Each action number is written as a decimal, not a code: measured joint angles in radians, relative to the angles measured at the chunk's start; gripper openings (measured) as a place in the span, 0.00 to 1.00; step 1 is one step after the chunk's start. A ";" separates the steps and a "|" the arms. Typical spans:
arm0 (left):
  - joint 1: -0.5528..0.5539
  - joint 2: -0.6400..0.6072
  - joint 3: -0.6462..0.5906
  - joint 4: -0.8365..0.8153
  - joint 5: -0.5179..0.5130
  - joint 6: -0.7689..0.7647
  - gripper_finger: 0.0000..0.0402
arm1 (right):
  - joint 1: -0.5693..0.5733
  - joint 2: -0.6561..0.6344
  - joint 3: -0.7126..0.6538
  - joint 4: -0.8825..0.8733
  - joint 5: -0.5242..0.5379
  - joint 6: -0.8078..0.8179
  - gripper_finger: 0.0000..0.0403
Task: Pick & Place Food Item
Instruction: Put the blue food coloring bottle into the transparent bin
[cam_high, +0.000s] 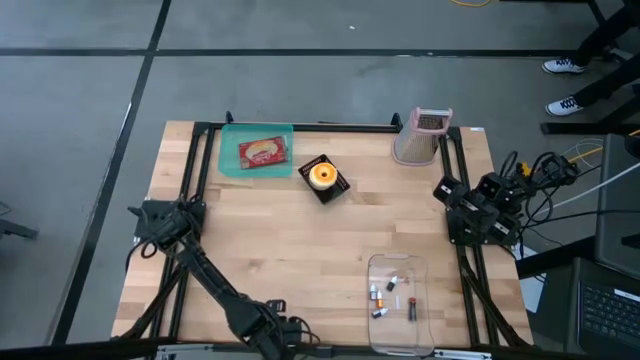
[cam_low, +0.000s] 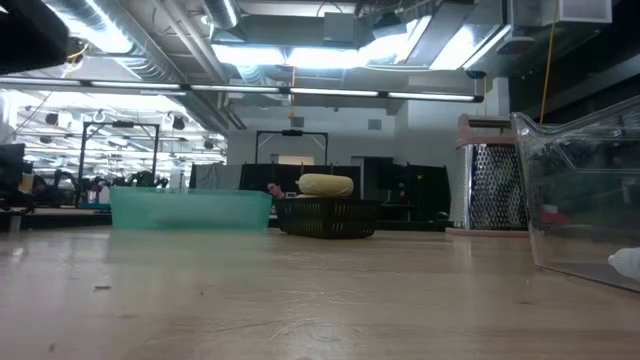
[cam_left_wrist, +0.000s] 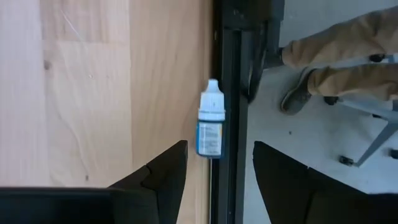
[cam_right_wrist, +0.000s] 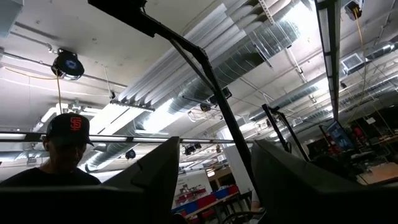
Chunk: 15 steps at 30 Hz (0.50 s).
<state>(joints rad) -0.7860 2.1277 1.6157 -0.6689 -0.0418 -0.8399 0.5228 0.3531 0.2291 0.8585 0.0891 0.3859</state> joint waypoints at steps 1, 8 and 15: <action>0.000 0.000 0.000 0.001 0.000 -0.002 0.44 | 0.000 0.000 0.000 -0.003 0.000 0.000 0.49; 0.031 0.000 0.000 0.011 -0.017 -0.002 0.44 | 0.000 0.000 0.000 -0.011 -0.003 0.000 0.49; 0.055 0.045 0.001 0.081 0.085 0.012 0.44 | 0.000 0.000 0.000 -0.018 -0.003 0.000 0.49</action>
<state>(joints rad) -0.7307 2.1725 1.6165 -0.5879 0.0433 -0.8277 0.5228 0.3531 0.2291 0.8408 0.0857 0.3859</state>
